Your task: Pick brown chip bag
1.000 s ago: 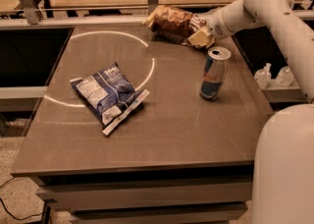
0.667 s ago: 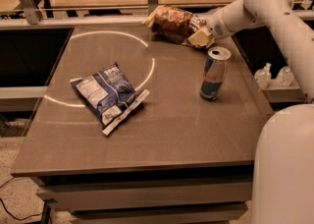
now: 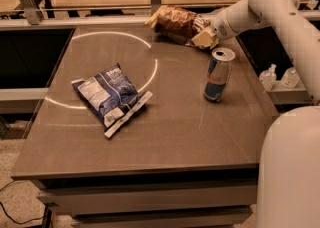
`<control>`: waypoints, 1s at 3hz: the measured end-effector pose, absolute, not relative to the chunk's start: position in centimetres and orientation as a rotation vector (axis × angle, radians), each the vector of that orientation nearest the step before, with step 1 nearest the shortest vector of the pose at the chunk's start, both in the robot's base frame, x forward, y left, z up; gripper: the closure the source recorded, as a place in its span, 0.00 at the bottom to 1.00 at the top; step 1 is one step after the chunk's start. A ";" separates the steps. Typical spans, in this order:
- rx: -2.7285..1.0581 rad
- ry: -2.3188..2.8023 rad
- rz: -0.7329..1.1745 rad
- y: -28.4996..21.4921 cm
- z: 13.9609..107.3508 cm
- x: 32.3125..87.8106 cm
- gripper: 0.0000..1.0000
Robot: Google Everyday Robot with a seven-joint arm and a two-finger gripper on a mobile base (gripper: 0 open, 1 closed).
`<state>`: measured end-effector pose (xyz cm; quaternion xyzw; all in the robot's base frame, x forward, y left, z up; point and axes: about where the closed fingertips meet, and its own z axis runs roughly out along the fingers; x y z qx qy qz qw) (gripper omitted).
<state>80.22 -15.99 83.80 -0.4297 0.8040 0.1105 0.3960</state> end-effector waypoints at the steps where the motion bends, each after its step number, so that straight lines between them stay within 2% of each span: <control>1: -1.071 1.976 0.307 -15.5 85.1 80.1 1.00; 3: -1.025 1.647 0.344 -15.0 94.0 76.4 1.00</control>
Offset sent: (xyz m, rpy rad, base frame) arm -0.0463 0.0071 0.1256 0.2761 -0.3907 0.0980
